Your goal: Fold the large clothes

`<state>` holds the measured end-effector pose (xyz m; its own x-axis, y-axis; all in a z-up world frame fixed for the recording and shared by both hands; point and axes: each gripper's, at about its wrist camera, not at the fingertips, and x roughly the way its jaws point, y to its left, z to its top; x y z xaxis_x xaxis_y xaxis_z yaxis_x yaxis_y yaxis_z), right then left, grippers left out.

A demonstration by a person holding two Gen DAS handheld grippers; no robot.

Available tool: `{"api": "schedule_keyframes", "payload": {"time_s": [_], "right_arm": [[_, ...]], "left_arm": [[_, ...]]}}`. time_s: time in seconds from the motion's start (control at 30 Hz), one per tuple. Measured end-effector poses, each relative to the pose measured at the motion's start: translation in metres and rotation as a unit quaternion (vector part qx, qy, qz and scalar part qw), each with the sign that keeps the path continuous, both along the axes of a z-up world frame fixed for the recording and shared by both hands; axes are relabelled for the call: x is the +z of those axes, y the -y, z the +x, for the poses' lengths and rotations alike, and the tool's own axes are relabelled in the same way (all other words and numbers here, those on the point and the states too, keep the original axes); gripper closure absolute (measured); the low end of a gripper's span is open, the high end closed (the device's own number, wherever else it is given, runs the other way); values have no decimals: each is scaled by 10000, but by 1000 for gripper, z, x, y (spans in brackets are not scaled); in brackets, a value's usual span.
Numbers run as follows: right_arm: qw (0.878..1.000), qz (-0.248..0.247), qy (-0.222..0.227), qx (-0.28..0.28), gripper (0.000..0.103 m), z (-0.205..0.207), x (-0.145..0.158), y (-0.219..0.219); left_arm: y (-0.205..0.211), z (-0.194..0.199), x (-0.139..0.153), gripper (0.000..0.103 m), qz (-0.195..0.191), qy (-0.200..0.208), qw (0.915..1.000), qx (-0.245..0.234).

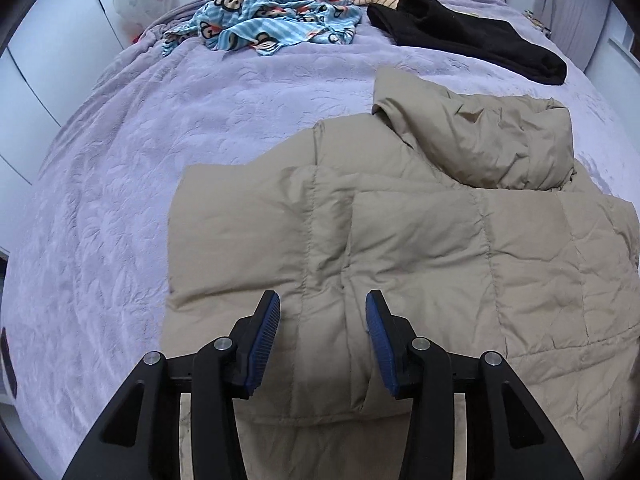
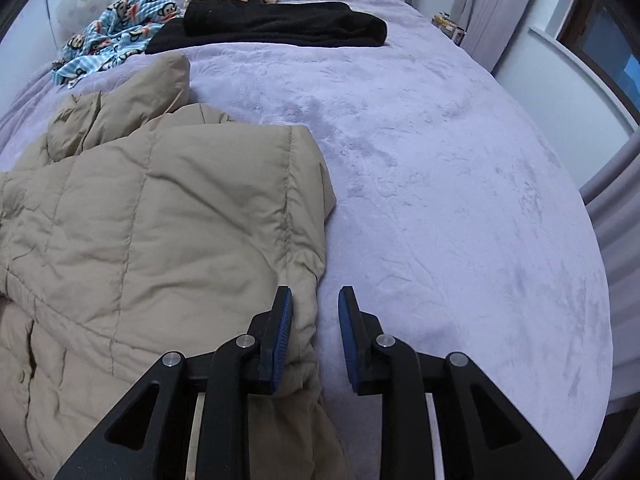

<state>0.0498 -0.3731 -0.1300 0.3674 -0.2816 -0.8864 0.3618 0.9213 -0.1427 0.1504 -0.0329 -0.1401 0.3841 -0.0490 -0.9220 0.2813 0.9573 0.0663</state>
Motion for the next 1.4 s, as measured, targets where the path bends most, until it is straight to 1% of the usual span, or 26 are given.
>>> {"api": "schedule_keyframes", "payload": {"time_s": [0.1, 0.13, 0.2, 0.3, 0.33, 0.37, 0.4, 0.43, 0.47, 0.5, 0.67, 0.8, 0.83, 0.9, 1.0, 1.03, 1.1, 1.17, 1.23, 1.33, 1.37, 1.4], "right_arm": [[9978, 537, 89, -379, 75, -16, 13, 10], [9961, 731, 99, -483, 73, -21, 16, 12], [9898, 1252, 103, -672, 64, -28, 21, 17], [9826, 1692, 67, -756, 63, -38, 25, 13], [9809, 1792, 46, -750, 63, -40, 27, 11], [9792, 1884, 37, -751, 61, -44, 28, 9], [9777, 1961, 33, -751, 58, -46, 30, 7], [9762, 2037, 23, -742, 56, -49, 32, 6], [9750, 2104, 4, -720, 53, -51, 33, 3], [9742, 2145, -3, -699, 52, -53, 34, 1], [9735, 2211, -78, -581, 52, -59, 39, -4], [9724, 2278, -198, -454, 51, -65, 40, -11], [9719, 2301, -211, -447, 48, -67, 41, -14], [9698, 2391, -210, -444, 36, -72, 43, -18], [9663, 2529, -196, -449, 32, -83, 45, -26], [9653, 2560, -214, -463, 31, -87, 45, -29], [9627, 2650, -214, -496, 25, -97, 44, -38], [9616, 2685, -216, -517, 23, -107, 43, -51], [9614, 2695, -191, -515, 21, -116, 43, -62], [9596, 2762, -161, -515, 4, -130, 43, -84], [9585, 2804, -166, -490, 0, -133, 42, -92], [9577, 2838, -152, -460, 0, -137, 43, -99]], "left_arm": [[-1, -9, 10, 56, 87, -105, 9999, 52], [0, -14, 14, 56, 106, -147, 9998, 57], [3, -21, 22, 56, 126, -205, 9997, 65], [7, -31, 37, 56, 48, -265, 9996, 124], [8, -34, 42, 50, 19, -281, 9995, 142], [9, -38, 47, 38, 3, -286, 9995, 164], [11, -43, 53, 15, -26, -224, 9995, 199], [12, -48, 60, 8, -52, -101, 9997, 223], [12, -52, 65, 8, -42, 5, 9997, 232], [13, -56, 68, 8, -5, 30, 9997, 242], [8, -73, 75, 8, -51, -160, 9988, 462], [5, -91, 79, 8, 101, -166, 9987, 464], [4, -96, 78, 7, 139, -201, 9987, 458], [2, -104, 77, 7, 159, -308, 9985, 426], [-2, -119, 74, 7, 101, -467, 9982, 366], [-3, -124, 73, 7, 117, -494, 9981, 343], [-5, -136, 69, 7, 224, -514, 9981, 245], [-8, -147, 65, 7, 329, -566, 9978, 115], [-15, -159, 61, 7, 319, -658, 9973, 9], [-26, -175, 60, 7, 287, -694, 9971, -87], [-30, -181, 61, 7, 289, -667, 9973, -89], [-35, -186, 62, 7, 269, -636, 9976, -114]]}}
